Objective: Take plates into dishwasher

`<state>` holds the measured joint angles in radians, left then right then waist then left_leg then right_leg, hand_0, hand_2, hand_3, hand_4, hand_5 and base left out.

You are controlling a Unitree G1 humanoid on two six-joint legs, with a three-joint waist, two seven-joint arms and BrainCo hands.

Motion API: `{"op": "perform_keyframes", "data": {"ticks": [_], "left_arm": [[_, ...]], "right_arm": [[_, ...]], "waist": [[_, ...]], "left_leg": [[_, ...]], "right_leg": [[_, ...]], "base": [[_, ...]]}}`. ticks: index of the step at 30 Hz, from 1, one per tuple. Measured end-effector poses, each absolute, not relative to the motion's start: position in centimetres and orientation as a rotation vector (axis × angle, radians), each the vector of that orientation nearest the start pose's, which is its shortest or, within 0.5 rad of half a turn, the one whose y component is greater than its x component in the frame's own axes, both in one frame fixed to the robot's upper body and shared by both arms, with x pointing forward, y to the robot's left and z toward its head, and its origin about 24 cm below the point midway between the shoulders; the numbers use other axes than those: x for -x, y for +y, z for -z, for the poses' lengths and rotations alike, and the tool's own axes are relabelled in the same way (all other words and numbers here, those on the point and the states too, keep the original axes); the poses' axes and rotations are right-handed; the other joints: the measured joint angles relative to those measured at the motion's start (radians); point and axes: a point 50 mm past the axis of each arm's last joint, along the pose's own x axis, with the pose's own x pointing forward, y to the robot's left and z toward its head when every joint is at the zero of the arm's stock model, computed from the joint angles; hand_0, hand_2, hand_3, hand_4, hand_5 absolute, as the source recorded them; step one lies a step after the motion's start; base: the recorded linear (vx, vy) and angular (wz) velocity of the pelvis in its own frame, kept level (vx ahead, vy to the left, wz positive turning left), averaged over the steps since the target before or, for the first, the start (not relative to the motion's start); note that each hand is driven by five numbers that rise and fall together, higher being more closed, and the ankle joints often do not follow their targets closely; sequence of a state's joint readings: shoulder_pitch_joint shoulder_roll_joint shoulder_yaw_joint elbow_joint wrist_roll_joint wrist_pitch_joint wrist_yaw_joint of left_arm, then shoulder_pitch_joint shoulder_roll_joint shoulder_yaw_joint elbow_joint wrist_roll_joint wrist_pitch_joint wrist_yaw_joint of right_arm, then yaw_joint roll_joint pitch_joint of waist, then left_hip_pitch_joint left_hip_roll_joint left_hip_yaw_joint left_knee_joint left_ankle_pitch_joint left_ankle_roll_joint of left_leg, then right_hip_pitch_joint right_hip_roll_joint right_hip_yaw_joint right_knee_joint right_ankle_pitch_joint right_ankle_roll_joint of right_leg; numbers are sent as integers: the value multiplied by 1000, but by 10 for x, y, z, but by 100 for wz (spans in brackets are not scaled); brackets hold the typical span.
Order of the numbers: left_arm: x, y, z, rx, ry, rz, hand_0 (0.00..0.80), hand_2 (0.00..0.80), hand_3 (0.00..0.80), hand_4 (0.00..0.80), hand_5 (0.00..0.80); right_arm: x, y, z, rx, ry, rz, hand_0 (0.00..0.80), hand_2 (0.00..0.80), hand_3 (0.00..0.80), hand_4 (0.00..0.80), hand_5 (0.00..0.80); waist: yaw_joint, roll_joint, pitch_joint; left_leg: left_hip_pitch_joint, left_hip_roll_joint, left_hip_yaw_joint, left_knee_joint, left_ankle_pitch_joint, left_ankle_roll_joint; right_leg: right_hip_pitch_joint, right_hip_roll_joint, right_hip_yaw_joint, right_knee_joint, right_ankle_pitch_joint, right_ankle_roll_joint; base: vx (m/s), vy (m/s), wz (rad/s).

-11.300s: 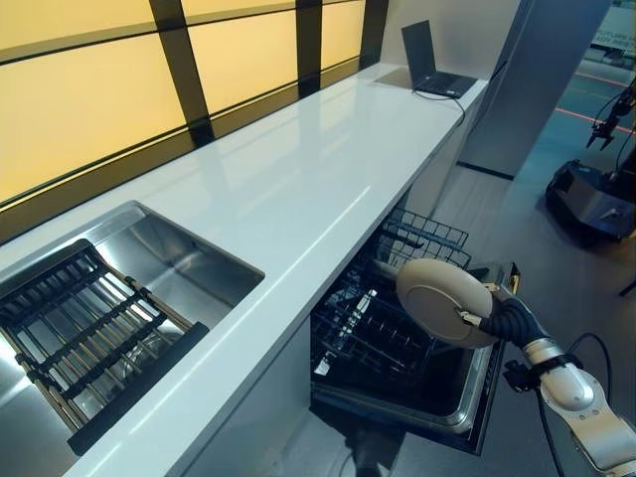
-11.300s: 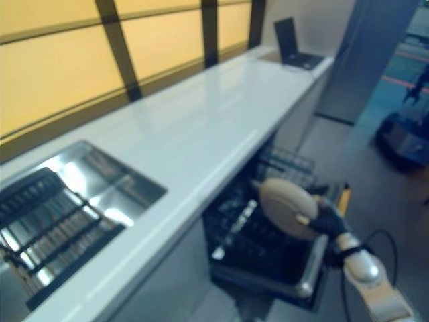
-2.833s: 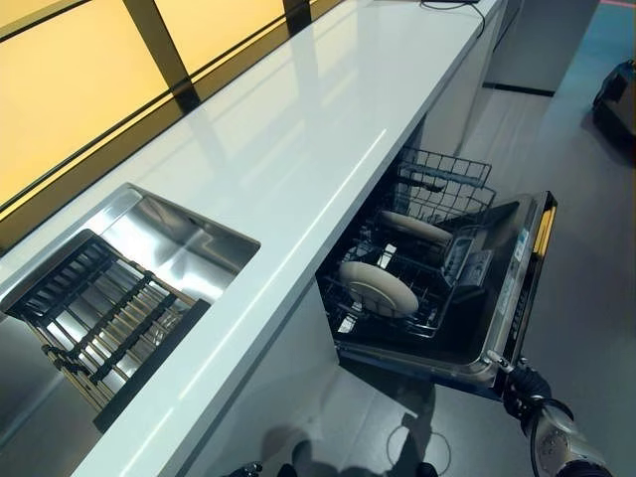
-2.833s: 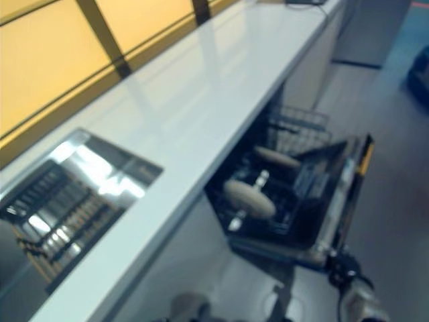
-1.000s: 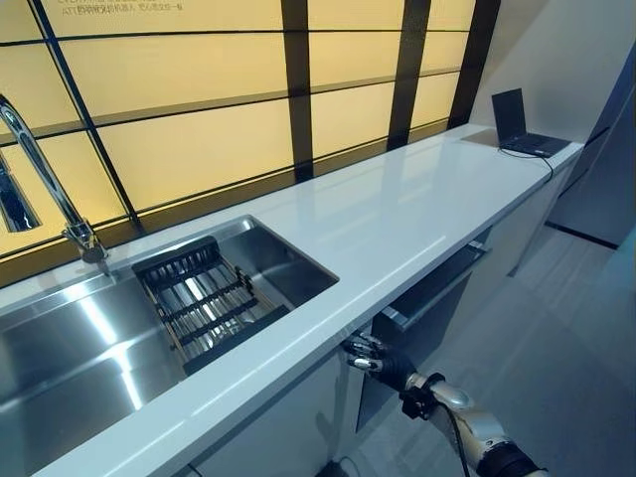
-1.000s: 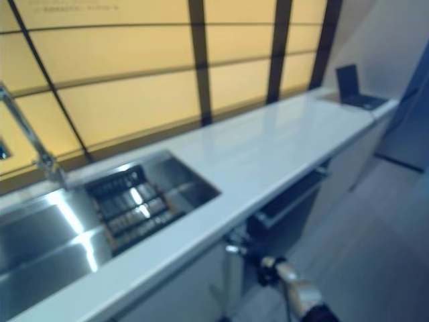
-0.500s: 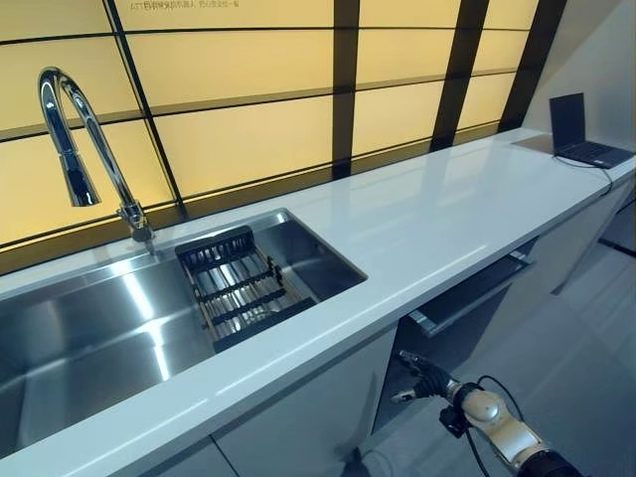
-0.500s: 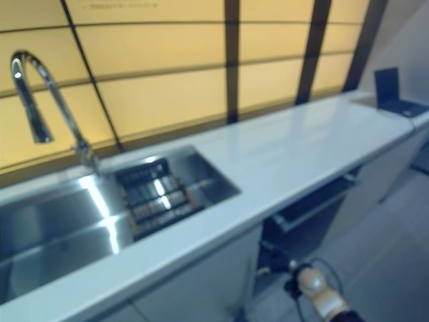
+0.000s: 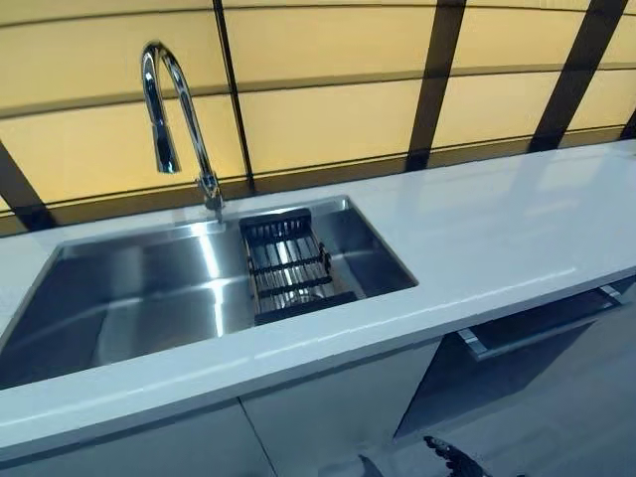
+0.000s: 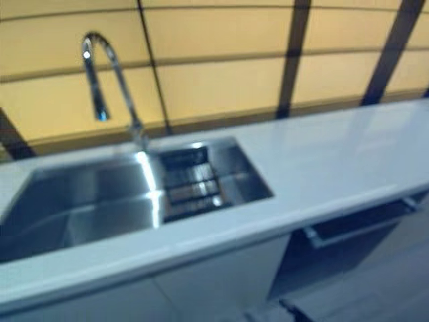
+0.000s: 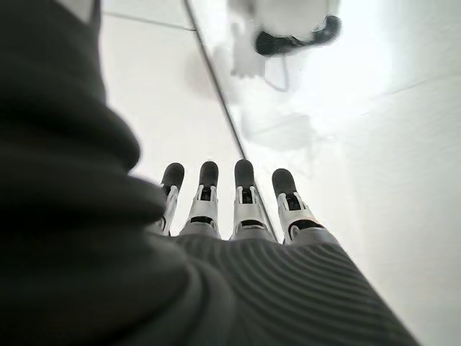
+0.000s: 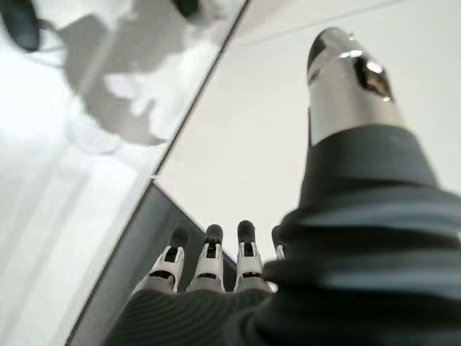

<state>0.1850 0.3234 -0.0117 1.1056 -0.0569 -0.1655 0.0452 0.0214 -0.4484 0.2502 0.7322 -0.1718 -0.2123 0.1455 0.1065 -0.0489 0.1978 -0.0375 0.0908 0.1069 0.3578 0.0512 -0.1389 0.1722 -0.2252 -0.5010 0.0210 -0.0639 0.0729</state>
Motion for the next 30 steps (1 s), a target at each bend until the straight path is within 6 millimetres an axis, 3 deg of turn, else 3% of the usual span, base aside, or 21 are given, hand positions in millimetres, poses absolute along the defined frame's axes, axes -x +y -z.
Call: {"op": "perform_keyframes", "data": {"ticks": [2, 4, 7, 10, 11, 12, 13, 14, 15, 18, 20, 21, 25, 26, 27, 29, 30], "left_arm": [[-56, 271, 148, -262, 1086, -221, 0, 0, 0, 0, 0], [-61, 265, 149, -248, 1070, -208, 0, 0, 0, 0, 0], [-70, 262, 148, -243, 1046, -191, 0, 0, 0, 0, 0], [-87, 258, 145, -276, 1003, -132, 0, 0, 0, 0, 0], [-90, 259, 144, -285, 1002, -123, 0, 0, 0, 0, 0], [-93, 257, 145, -301, 1011, -99, 0, 0, 0, 0, 0], [-90, 258, 146, -314, 1035, -89, 0, 0, 0, 0, 0], [-89, 261, 146, -327, 1052, -88, 0, 0, 0, 0, 0], [-88, 264, 146, -341, 1065, -88, 0, 0, 0, 0, 0], [-82, 273, 147, -383, 1124, -89, 0, 0, 0, 0, 0], [-83, 283, 143, -406, 1129, -102, 0, 0, 0, 0, 0], [-84, 290, 141, -423, 1139, -114, 0, 0, 0, 0, 0], [-90, 291, 140, -426, 1130, -115, 0, 0, 0, 0, 0], [-93, 289, 140, -422, 1123, -115, 0, 0, 0, 0, 0], [-98, 285, 140, -414, 1113, -112, 0, 0, 0, 0, 0], [-97, 287, 140, -418, 1114, -115, 0, 0, 0, 0, 0], [-96, 290, 139, -424, 1120, -120, 0, 0, 0, 0, 0]], "right_arm": [[-163, -248, 100, 604, 711, -337, 0, 0, 0, 0, 0], [-148, -249, 109, 586, 771, -342, 0, 0, 0, 0, 0], [-134, -248, 119, 569, 831, -342, 0, 0, 0, 0, 0], [-140, -245, 121, 540, 826, -297, 0, 0, 0, 0, 0], [-141, -242, 122, 533, 823, -291, 0, 0, 0, 0, 0], [-145, -238, 121, 529, 804, -294, 0, 0, 0, 0, 0], [-148, -235, 120, 529, 779, -303, 0, 0, 0, 0, 0], [-154, -233, 117, 531, 751, -306, 0, 0, 0, 0, 0], [-154, -233, 116, 532, 747, -302, 0, 0, 0, 0, 0], [-145, -236, 119, 520, 764, -272, 0, 0, 0, 0, 0], [-138, -235, 122, 497, 787, -254, 0, 0, 0, 0, 0], [-135, -235, 125, 465, 809, -217, 0, 0, 0, 0, 0], [-137, -238, 127, 446, 836, -180, 0, 0, 0, 0, 0], [-135, -239, 130, 437, 861, -169, 0, 0, 0, 0, 0], [-130, -239, 136, 428, 912, -160, 0, 0, 0, 0, 0], [-127, -234, 139, 403, 923, -158, 0, 0, 0, 0, 0], [-127, -231, 140, 387, 922, -154, 0, 0, 0, 0, 0]], "waist": [[-13, 18, -17], [-16, 26, -26], [-40, 21, -37], [-39, 17, -49], [-40, 8, -47], [-33, 11, -40], [-39, 19, -37], [-39, 18, -33], [-43, 9, -28], [-102, -10, -20], [-117, -46, -32], [-115, -64, -29], [-89, -61, -42], [-85, -48, -52], [-61, -1, -64], [-60, 8, -82], [-60, -8, -93]], "left_leg": [[32, 19, -2, 38, -65, -11], [38, 24, -1, -8, -102, -11], [113, -20, 5, -195, -118, 0], [137, -51, 30, -307, -150, 85], [140, -66, 27, -319, -138, 96], [158, -80, 20, -336, -125, 119], [165, -77, 13, -339, -124, 134], [167, -77, 8, -350, -122, 142], [163, -84, 0, -347, -117, 149], [139, -102, -65, -337, -104, 165], [127, -125, -83, -339, -88, 146], [123, -136, -86, -321, -85, 133], [44, -128, -76, -260, -103, 128], [40, -100, -68, -276, -89, 134], [39, -29, -33, -307, -71, 128], [65, 16, -19, -347, -52, 116], [81, 19, -5, -362, -44, 106]], "right_leg": [[-13, -2, -37, -3, 11, 9], [-45, -7, -45, 7, 32, 21], [-75, -51, -45, 81, 34, 30], [-116, -97, -45, 157, 39, 41], [-130, -118, -43, 186, 41, 42], [-170, -152, -42, 272, 41, 93], [-183, -129, -36, 273, 17, 132], [-200, -108, -31, 249, 25, 150], [-219, -84, -12, 219, 31, 157], [-231, -28, 210, 111, 71, 138], [-231, -32, 286, 84, 82, 129], [-241, -26, 322, 87, 135, 53], [-250, -2, 339, -23, 179, 64], [-235, 13, 338, -60, 142, 110], [-271, 61, 339, 105, 132, 85], [-260, 74, 344, 264, 79, 93], [-223, 61, 354, 269, 51, 96]], "base": [[-266, 376, 58], [-311, 395, 39], [-326, 387, 60], [-303, 373, 43], [-278, 358, 34], [-243, 286, 13], [-371, 323, 11], [-270, 165, 17], [-255, 139, 29], [-234, 124, 88], [-311, 67, 86], [-347, 0, 35], [-304, -97, -5], [-315, -166, -31], [-314, -194, -33], [-321, -258, -34], [-370, -329, -36]]}}
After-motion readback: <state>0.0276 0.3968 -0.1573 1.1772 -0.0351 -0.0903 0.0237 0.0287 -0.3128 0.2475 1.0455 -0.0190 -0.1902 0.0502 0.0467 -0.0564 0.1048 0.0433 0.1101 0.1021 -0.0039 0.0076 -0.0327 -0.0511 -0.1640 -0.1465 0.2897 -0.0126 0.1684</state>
